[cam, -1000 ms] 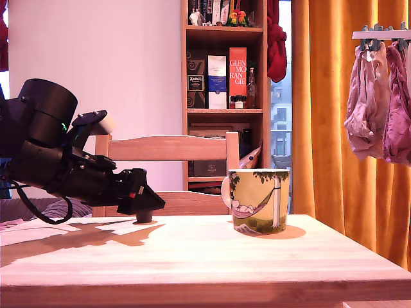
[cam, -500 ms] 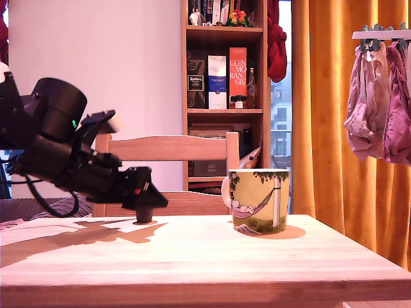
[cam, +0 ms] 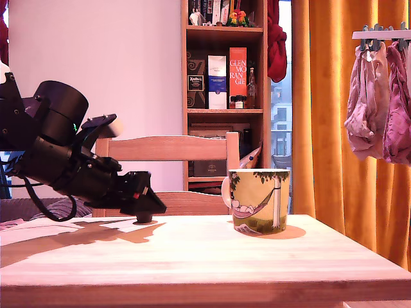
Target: Pick up the coffee capsules on the table and drop them inside the coffee cup
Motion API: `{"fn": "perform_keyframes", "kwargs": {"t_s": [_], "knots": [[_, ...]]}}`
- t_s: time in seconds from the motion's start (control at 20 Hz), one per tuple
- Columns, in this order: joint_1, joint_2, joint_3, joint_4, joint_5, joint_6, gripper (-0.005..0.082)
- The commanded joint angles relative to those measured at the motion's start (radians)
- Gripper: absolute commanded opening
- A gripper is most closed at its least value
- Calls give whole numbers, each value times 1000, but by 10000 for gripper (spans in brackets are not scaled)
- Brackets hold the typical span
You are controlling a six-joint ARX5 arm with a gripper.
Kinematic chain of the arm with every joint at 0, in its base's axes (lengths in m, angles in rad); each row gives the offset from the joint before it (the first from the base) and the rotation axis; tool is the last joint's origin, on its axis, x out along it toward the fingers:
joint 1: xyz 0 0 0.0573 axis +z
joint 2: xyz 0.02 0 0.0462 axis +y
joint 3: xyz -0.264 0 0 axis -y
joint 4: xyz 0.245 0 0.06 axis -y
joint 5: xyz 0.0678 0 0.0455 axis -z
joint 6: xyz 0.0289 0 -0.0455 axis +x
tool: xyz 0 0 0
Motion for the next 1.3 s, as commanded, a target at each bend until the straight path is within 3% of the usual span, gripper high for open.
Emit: {"fn": "perform_keyframes", "kwargs": {"t_s": [0.0, 0.1, 0.25, 0.35, 0.6, 0.9, 1.25], "knots": [[2, 24, -8, -10, -3, 4, 585], [2, 24, -8, -34, -8, 4, 533], [2, 24, -8, -83, -6, 4, 285], [2, 24, -8, -108, -6, 2, 174], [1, 16, -8, -126, 0, -55, 164], [1, -66, -7, -142, 21, -59, 162], [1, -272, -7, -328, 50, -60, 162]]}}
